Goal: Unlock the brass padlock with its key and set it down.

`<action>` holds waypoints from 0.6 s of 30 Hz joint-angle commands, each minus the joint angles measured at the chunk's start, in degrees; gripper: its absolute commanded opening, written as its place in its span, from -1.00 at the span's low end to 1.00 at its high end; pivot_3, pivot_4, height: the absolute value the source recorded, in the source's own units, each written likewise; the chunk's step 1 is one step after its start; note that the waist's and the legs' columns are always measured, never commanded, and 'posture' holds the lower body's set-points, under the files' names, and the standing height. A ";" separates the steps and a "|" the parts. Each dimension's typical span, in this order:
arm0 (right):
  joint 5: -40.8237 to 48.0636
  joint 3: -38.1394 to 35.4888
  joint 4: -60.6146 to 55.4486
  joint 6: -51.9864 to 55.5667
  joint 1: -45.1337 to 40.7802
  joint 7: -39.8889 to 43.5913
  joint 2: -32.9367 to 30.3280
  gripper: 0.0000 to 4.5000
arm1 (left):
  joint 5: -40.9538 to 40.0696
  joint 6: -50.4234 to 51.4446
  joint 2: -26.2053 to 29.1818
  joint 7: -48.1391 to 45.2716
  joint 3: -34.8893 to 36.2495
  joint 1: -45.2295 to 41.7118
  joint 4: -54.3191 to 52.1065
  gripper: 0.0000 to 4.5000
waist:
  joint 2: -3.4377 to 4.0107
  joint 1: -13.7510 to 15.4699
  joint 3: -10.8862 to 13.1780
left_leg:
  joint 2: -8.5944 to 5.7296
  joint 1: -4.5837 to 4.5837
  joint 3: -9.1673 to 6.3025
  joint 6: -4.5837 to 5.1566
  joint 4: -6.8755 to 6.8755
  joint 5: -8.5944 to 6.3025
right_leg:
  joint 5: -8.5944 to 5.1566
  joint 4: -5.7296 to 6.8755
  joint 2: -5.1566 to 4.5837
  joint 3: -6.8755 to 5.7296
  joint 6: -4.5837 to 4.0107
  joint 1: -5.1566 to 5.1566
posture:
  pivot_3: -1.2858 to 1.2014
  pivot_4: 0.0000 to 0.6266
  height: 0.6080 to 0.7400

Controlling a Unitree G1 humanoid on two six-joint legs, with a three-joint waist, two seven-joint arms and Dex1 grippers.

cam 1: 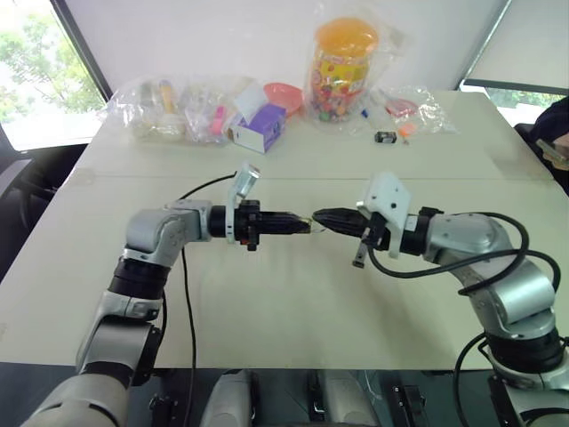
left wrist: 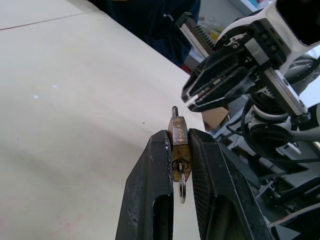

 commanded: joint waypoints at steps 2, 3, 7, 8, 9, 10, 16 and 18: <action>-0.40 0.34 1.14 -3.05 0.55 0.14 -1.12 -0.97 | -2.24 0.51 0.28 -1.18 1.65 -2.20 -2.29 -0.89 | 0.00 0.02 0.00 | 0.00 0.00 0.00 0.00 0.00 0.00 | 0.00 0.00 0.00 0.00 0.00 0.00 | 0.03 -0.52 1.00; -0.52 0.62 1.52 -3.58 0.80 0.24 -1.33 -0.97 | -2.40 0.51 0.27 -1.21 1.78 -2.42 -2.18 -0.89 | 0.00 0.03 0.00 | 0.00 0.00 0.00 0.00 0.00 0.00 | 0.00 0.00 0.00 0.00 0.00 0.00 | 0.03 -0.52 1.00; -0.74 1.49 2.20 -4.99 1.31 0.43 -1.76 -0.97 | -2.53 0.49 0.08 -1.16 2.32 -2.84 -1.77 -0.89 | 0.00 0.00 0.00 | 0.00 -0.01 0.00 0.00 0.00 0.00 | 0.00 -0.01 0.01 0.00 0.00 0.00 | 0.03 -0.52 1.00; -0.94 1.73 2.40 -5.35 1.40 0.44 -1.82 -0.97 | -2.58 0.53 0.05 -1.19 2.44 -2.94 -1.68 -0.89 | 0.00 -0.02 0.00 | 0.00 -0.01 0.00 0.00 0.00 0.00 | 0.00 -0.01 0.01 0.00 0.00 0.00 | 0.03 -0.52 1.00; -1.32 2.07 2.62 -5.86 1.59 0.50 -2.00 -0.97 | -2.71 0.64 0.02 -1.21 2.58 -3.07 -1.68 -0.89 | 0.00 -0.05 0.00 | 0.00 -0.01 0.00 0.00 0.00 0.00 | 0.00 -0.01 0.02 0.00 0.00 0.00 | 0.03 -0.52 1.00; -1.71 2.39 2.80 -6.36 1.80 0.58 -2.22 -0.97 | -2.86 0.79 0.01 -1.23 2.71 -3.20 -1.73 -0.89 | 0.00 -0.05 0.00 | 0.01 -0.01 -0.01 0.00 0.00 0.00 | 0.00 -0.01 0.03 0.00 0.00 -0.01 | 0.03 -0.52 1.00; -3.01 3.31 3.84 -8.60 2.87 0.97 -3.27 -0.97 | -3.35 1.15 -0.01 -1.33 2.93 -4.04 -1.49 -0.89 | -0.01 -0.01 0.00 | 0.01 -0.01 -0.01 0.01 0.00 0.00 | 0.00 -0.01 0.03 0.00 0.00 -0.01 | 0.03 -0.52 1.00; -3.29 3.38 4.11 -9.05 3.22 1.05 -3.66 -0.97 | -3.18 0.88 -0.08 -1.30 2.81 -4.28 -1.09 -0.89 | 0.00 0.04 0.00 | 0.00 -0.01 -0.01 0.01 0.00 0.00 | 0.00 -0.01 0.03 0.00 0.00 -0.01 | 0.03 -0.52 1.00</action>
